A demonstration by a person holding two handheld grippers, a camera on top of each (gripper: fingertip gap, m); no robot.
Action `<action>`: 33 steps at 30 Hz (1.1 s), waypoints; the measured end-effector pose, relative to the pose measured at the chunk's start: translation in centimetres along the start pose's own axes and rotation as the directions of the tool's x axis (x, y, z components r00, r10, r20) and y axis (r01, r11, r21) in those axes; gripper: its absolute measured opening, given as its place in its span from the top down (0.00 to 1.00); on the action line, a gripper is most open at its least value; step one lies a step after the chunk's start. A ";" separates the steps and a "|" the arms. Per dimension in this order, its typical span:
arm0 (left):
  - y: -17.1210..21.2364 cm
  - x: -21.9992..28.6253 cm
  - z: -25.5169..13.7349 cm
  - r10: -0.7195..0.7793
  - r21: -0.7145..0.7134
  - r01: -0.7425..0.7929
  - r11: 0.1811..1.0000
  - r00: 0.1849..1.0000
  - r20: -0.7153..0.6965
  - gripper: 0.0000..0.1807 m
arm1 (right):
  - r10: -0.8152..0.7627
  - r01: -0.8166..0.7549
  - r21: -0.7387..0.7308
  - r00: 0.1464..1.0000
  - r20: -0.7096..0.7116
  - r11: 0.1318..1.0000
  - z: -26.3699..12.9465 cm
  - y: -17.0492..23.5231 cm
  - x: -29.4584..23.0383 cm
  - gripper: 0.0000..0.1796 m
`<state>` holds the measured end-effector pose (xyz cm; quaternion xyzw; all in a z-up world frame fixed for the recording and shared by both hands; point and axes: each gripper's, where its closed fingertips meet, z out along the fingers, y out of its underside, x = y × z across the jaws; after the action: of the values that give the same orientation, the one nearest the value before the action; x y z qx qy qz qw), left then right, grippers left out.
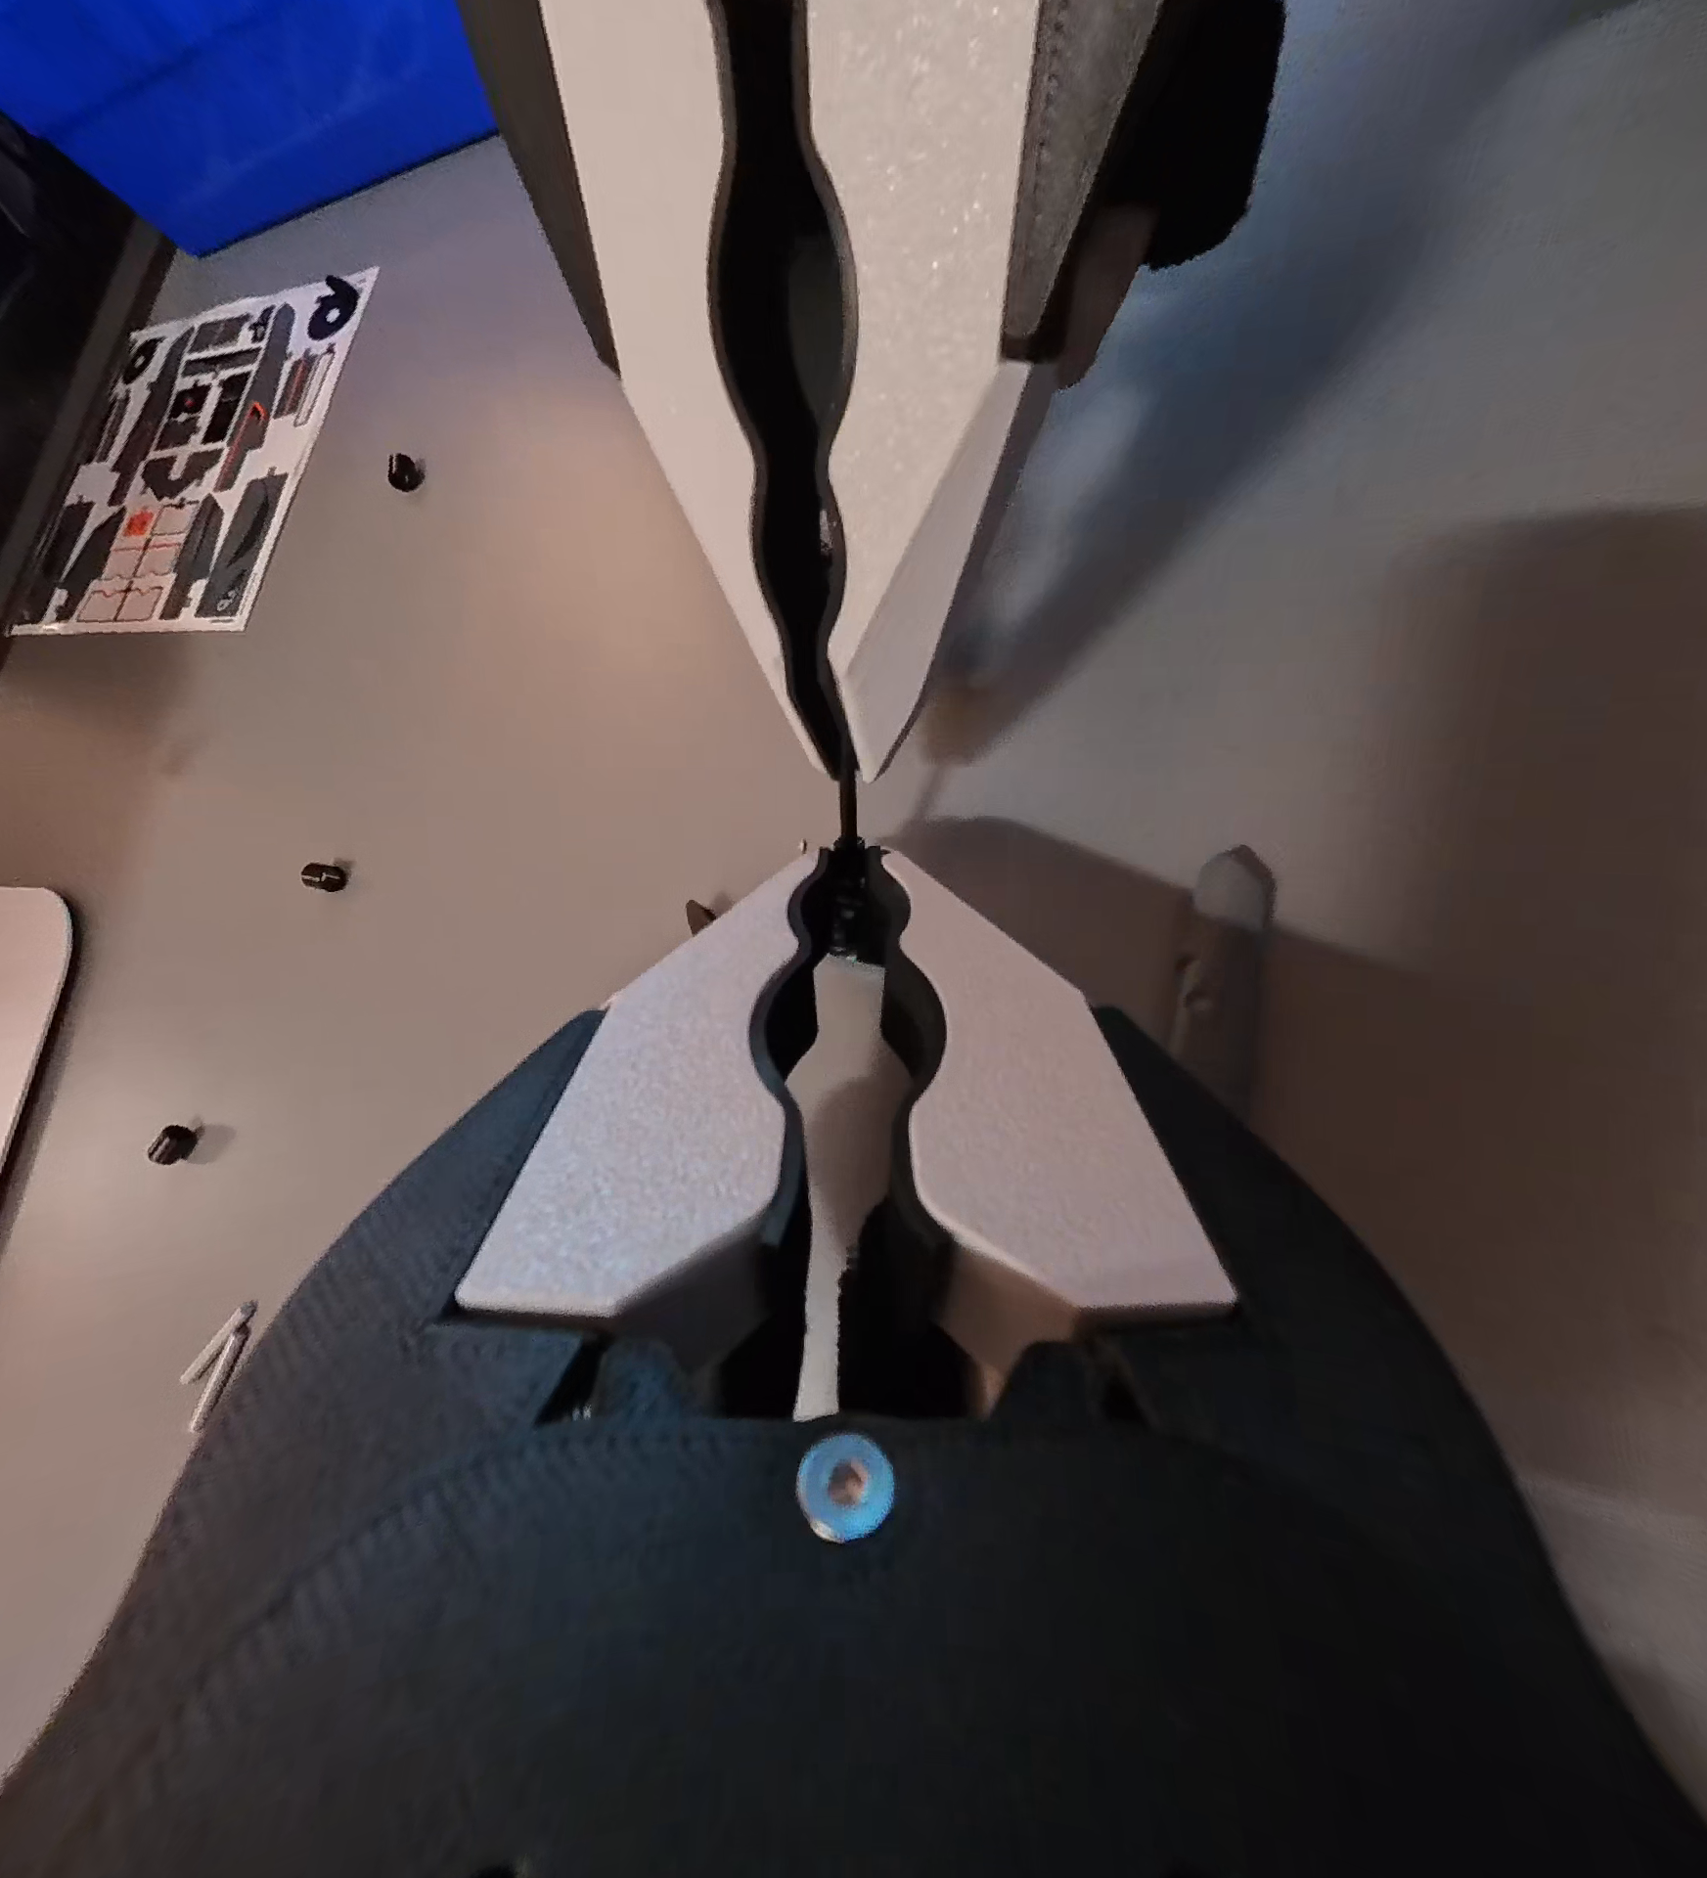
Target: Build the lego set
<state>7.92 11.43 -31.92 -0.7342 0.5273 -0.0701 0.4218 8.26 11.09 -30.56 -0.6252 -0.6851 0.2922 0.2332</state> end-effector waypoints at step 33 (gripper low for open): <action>0.4 -4.7 -14.5 -0.485 0.334 0.456 0.825 0.874 0.005 0.80 | -0.221 0.223 0.250 0.975 -0.034 0.942 -1.5 -14.9 -2.9 1.00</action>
<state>-2.37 7.40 -21.41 -0.7648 0.2919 -0.2242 0.5288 -1.13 7.67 -19.01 -0.5101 -0.7077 0.3472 0.3441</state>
